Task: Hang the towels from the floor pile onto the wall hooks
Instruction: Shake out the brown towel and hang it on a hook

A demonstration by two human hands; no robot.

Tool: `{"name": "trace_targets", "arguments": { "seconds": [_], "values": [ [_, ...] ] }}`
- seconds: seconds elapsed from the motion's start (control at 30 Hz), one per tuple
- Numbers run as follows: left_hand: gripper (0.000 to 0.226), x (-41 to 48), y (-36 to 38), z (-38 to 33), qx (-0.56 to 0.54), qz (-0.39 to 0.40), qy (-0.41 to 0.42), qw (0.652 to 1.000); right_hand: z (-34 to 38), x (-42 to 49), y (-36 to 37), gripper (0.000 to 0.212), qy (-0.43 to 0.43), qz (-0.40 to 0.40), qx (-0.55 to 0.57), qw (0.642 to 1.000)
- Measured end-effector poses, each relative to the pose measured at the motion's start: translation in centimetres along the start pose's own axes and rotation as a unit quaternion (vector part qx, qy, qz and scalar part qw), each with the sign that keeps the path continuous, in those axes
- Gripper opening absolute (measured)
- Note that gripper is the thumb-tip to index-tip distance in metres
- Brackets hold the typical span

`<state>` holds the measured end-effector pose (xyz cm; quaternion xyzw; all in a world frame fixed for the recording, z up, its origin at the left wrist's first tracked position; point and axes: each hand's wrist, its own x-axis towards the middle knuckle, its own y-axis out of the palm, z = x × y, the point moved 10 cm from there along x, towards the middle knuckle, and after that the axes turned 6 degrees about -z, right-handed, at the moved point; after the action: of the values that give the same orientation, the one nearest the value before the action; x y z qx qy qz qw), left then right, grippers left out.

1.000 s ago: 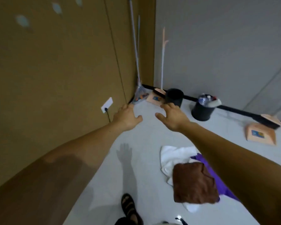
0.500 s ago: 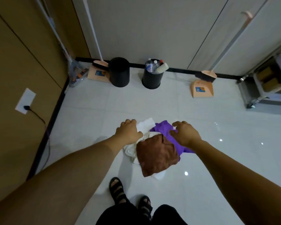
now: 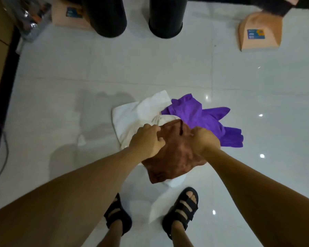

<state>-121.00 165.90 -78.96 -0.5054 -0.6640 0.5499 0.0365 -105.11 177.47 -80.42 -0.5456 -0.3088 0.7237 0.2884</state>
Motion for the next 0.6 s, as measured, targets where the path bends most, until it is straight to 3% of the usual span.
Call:
{"name": "trace_targets", "arguments": {
  "seconds": [0.13, 0.33, 0.47, 0.6],
  "values": [
    [0.047, 4.8, 7.5, 2.4, -0.02, -0.02, 0.003, 1.0, -3.3, 7.4, 6.7, 0.045, 0.061, -0.009, 0.025, 0.998],
    [0.044, 7.9, 14.0, 5.2, -0.043, -0.049, 0.007, 0.998, -5.7, 13.8, 12.3, 0.048, 0.008, -0.053, -0.044, 0.998],
    [0.042, 7.7, 14.7, 5.3, -0.06, -0.056, 0.028, 0.996, -6.0, 15.2, 13.1, 0.032, 0.014, -0.066, -0.049, 0.997],
    [0.045, 6.3, 13.0, 5.3, -0.06, -0.054, 0.028, 0.996, -4.4, 12.0, 10.0, 0.014, -0.01, -0.124, 0.037, 0.992]
  ]
}}
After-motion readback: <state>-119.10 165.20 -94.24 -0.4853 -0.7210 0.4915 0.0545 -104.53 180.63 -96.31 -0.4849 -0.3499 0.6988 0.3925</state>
